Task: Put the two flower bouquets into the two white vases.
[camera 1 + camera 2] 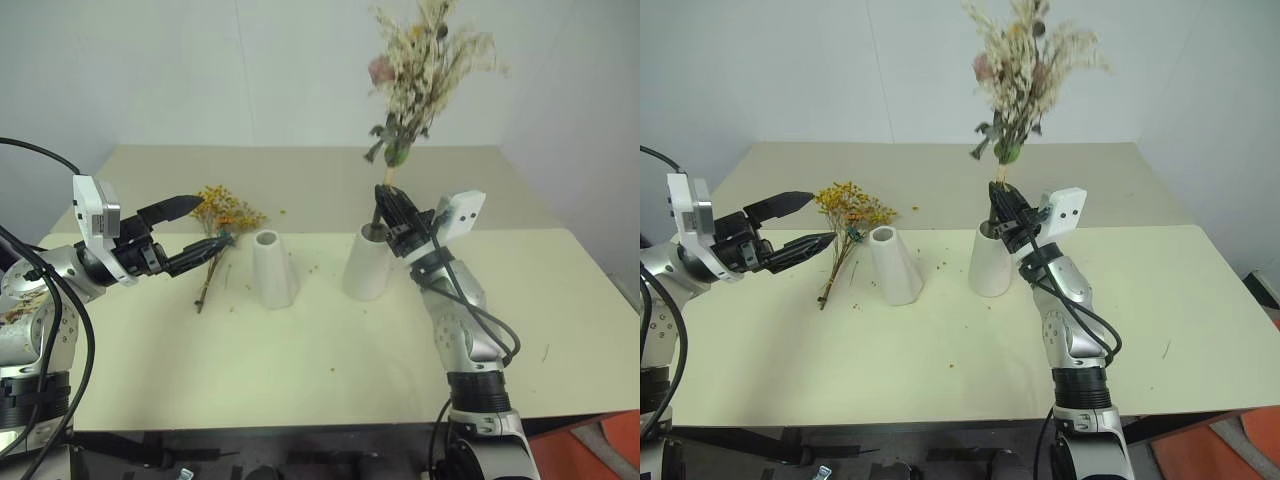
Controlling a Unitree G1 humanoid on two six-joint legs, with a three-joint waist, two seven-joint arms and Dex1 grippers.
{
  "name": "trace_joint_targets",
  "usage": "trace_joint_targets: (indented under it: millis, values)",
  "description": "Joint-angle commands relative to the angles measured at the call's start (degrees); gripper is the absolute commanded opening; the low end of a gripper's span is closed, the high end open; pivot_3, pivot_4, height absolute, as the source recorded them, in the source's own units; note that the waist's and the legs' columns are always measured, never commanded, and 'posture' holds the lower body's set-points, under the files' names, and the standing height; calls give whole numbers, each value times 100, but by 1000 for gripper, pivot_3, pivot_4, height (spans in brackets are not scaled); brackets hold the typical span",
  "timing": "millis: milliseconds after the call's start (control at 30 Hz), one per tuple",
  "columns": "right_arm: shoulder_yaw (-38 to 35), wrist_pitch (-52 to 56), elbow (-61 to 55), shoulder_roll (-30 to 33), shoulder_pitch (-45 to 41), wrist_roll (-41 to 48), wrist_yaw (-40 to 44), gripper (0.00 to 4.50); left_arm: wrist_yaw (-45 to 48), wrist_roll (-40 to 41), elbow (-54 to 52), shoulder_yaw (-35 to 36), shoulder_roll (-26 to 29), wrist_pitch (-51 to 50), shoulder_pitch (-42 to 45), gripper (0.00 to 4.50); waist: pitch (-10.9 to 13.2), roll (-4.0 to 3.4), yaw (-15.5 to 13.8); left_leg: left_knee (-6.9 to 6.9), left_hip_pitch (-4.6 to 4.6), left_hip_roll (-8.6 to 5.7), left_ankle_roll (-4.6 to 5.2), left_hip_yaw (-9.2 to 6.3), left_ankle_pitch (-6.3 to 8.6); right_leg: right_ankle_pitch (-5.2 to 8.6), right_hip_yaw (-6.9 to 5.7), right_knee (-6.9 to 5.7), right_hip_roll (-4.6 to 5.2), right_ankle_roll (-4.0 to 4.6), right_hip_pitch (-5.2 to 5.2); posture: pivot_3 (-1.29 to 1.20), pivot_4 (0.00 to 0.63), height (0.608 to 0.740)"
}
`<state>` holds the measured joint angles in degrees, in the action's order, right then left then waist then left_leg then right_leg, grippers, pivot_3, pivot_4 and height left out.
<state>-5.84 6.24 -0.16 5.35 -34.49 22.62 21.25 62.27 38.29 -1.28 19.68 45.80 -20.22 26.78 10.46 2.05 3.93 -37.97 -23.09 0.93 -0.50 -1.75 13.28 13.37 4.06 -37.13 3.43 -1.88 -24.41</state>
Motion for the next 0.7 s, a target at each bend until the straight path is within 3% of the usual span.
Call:
trace_joint_targets:
  millis: [33, 233, 433, 700]
  values:
    - [-41, -230, -254, 74, 52, 0, 84, 2432, -1, -39, -4, 75, 80, 97, 75, 4500, 0, 0, -4, 0, 0, 0, 0, 0, 0, 0, 0, 0, 0, 0, 0, 0, 150, 740]
    - [-63, -87, -812, 164, 511, 228, 134, 4468, 18, -3, -9, 63, 26, 118, 76, 4500, 0, 0, -10, 0, -1, 0, 0, -1, 0, 0, -1, 0, 0, 0, 1, 0, 150, 740]
    - [87, 163, -1661, 433, 1243, 781, 691, 4468, 100, 44, 52, 34, -20, 130, 128, 4500, 0, 1, -21, 0, 2, 0, 0, -1, 0, 0, -1, 2, 0, -1, 5, 0, 150, 740]
    - [91, 223, -1794, 587, 1431, 750, 782, 4468, 116, -1, 124, -35, -66, 163, 230, 4500, -1, 1, -16, 0, 19, 2, 0, 1, 0, 2, 2, 1, -5, 1, 15, 0, 150, 740]
